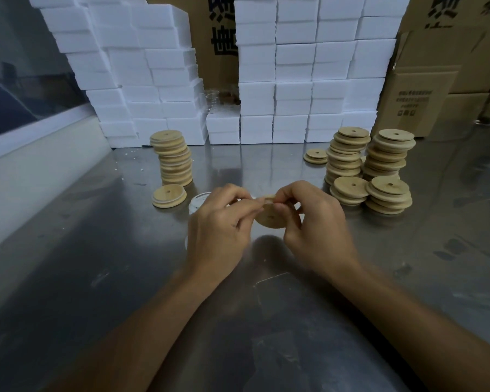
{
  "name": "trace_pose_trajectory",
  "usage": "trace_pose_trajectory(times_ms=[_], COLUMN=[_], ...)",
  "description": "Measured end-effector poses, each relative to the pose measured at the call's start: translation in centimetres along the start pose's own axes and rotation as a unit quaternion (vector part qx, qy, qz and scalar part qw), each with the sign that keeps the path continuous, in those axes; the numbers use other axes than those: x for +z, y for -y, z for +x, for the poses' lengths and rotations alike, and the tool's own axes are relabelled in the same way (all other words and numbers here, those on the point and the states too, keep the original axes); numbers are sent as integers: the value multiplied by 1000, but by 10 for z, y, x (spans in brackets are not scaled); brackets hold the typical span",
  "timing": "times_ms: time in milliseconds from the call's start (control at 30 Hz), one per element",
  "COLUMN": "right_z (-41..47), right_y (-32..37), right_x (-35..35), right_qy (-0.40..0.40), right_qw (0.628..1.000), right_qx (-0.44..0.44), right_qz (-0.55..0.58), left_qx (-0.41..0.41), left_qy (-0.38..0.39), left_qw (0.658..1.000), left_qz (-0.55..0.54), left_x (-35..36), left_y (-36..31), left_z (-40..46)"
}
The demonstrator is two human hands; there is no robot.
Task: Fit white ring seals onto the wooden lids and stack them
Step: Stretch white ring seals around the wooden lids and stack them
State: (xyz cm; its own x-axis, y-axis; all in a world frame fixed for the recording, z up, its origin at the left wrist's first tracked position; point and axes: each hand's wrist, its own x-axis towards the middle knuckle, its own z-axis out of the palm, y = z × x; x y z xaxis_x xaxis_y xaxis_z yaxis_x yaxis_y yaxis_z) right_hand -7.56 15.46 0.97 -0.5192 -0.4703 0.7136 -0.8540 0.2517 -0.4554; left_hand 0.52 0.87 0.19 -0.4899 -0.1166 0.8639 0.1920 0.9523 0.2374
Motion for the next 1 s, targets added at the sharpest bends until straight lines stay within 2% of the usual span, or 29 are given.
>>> trace_pose_trajectory(times_ms=[67,200,467,633,700,800,1000], right_z=[0,0,3,3,2,3,4], right_y=[0,-3,-11,-14,-14,-12,0], right_x=[-1,-1,-3,-6,-5,-3,1], right_qy=[8,36,45,77,62,38,-6], right_qw=[1000,999,996,983,974,968,937], right_qx=[-12,13,72,143,188,205,224], right_qz=[-19,-18,39,88,112,139,268], left_qx=[-7,-74,-133,-170,-176,-181,-313], left_qy=[29,101,170,127,113,91,5], left_qw=[1000,992,976,976,975,975,927], left_qz=[-1,-18,-8,-58,-68,-97,-205], left_x=[-1,-2,4,5,5,3,0], left_y=[-2,-4,2,6,7,7,3], left_z=[1,1,-1,0,1,1,7])
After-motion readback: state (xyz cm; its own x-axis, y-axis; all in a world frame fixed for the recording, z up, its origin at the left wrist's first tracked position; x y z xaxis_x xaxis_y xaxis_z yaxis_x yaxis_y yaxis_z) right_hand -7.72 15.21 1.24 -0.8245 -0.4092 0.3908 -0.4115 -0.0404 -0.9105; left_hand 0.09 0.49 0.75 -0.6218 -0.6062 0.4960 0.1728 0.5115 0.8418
